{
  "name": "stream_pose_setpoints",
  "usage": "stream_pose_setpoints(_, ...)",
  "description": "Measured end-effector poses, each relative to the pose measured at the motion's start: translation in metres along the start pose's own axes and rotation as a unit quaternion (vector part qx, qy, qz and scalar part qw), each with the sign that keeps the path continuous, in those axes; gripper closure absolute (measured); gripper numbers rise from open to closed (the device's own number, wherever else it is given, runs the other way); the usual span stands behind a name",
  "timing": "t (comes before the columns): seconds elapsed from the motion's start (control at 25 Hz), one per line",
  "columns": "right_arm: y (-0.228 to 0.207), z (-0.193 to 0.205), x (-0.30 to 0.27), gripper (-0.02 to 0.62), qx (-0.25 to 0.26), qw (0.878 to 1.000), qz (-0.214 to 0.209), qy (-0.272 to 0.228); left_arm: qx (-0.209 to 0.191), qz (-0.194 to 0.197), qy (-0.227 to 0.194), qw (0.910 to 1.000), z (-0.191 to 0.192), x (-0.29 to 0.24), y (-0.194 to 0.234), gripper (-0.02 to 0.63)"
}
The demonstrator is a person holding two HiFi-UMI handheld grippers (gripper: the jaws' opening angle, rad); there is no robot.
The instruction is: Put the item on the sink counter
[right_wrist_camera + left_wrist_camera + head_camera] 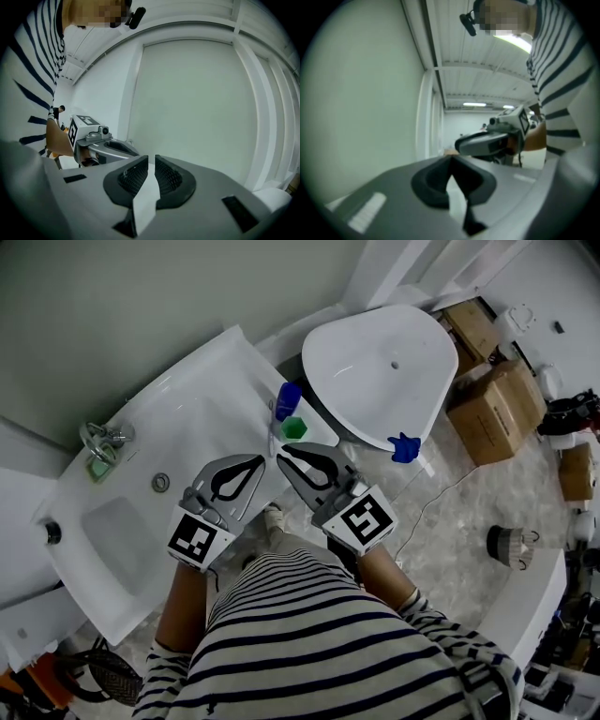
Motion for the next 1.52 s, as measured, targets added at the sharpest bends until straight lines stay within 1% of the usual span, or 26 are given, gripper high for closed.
stream_pose_setpoints(0.2,-0.034,0.002,-0.013,0.576,0.01,1.0,-0.007,0.007,0.0,-0.011,0.005,0.9999,0.0,-0.023,0.021,0.601)
stream_pose_setpoints(0.24,-0.041,0.003,-0.016,0.535,0.012,1.0,-0.009,0.009,0.0,-0.015,0.007,0.9999,0.001,-0.027,0.025,0.601)
stream_pose_setpoints(0.28,-0.048,0.004,-0.019,0.514,0.014,1.0,-0.012,0.012,0.001,-0.019,0.008,0.9998,0.002,-0.032,0.03,0.601)
stream_pose_setpoints(0.4,-0.069,0.009,-0.027,0.494,0.021,0.999,-0.022,0.017,0.006,-0.033,0.008,0.9994,0.006,-0.046,0.04,0.601)
stream_pose_setpoints(0.48,-0.081,0.014,-0.031,0.467,0.023,0.999,-0.032,0.021,0.005,-0.038,0.014,0.9992,0.009,-0.056,0.044,0.601)
stream_pose_setpoints(0.64,-0.1,0.026,-0.044,0.417,0.028,0.998,-0.045,0.036,0.0,-0.045,0.027,0.9986,0.017,-0.071,0.053,0.601)
stream_pose_setpoints(0.76,-0.108,0.037,-0.054,0.394,0.03,0.997,-0.048,0.048,0.003,-0.045,0.036,0.9983,0.026,-0.075,0.057,0.601)
stream_pose_setpoints(0.96,-0.119,0.054,-0.064,0.377,0.023,0.997,-0.037,0.065,0.016,-0.048,0.037,0.998,0.037,-0.074,0.065,0.601)
stream_pose_setpoints(1.12,-0.126,0.068,-0.068,0.371,0.017,0.996,-0.03,0.082,0.023,-0.043,0.037,0.9981,0.046,-0.073,0.067,0.601)
stream_pose_setpoints(1.4,-0.141,0.095,-0.081,0.365,0.01,0.992,-0.031,0.119,0.035,-0.051,0.038,0.9974,0.056,-0.076,0.075,0.601)
stream_pose_setpoints(1.52,-0.146,0.108,-0.088,0.364,0.008,0.991,-0.035,0.131,0.032,-0.052,0.041,0.9973,0.06,-0.081,0.077,0.601)
Point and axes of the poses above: the fingertips, and each gripper's own axes: x backward along the fingers, y to its left, z out of its underside, the point moved 8 cm from there along x, backward along the fingers, and after that the axes turned 6 degrees about z, right-handed, at the moved point
